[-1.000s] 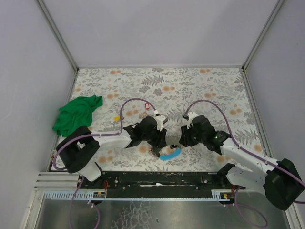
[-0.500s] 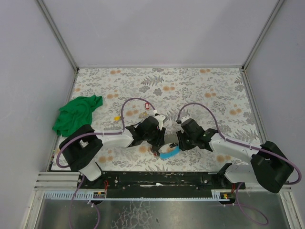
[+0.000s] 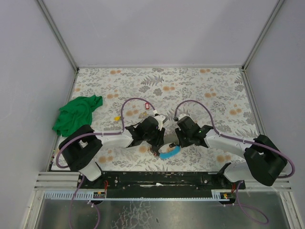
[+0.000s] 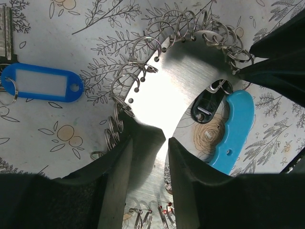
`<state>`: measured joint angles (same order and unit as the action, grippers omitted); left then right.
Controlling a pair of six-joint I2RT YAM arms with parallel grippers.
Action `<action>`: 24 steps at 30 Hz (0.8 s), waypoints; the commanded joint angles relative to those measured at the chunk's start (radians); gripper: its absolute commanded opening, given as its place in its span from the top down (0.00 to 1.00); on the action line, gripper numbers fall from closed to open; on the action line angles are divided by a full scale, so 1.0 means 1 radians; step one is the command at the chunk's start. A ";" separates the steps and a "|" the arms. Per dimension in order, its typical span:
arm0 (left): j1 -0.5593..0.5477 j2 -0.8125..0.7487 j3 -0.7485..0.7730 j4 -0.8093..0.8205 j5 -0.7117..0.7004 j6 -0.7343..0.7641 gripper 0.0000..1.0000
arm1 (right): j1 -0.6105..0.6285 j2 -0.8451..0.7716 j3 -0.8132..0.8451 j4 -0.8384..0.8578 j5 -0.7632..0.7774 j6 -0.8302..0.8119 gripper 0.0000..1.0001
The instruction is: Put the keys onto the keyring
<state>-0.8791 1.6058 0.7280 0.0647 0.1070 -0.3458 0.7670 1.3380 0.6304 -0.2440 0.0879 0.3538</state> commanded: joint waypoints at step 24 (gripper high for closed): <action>0.047 -0.147 -0.104 -0.039 -0.067 -0.011 0.61 | 0.011 -0.021 0.087 0.139 -0.245 0.058 1.00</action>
<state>-0.8463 1.5017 0.6456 0.0368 0.0486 -0.3462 0.7715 1.3220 0.6674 -0.1860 -0.0307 0.3740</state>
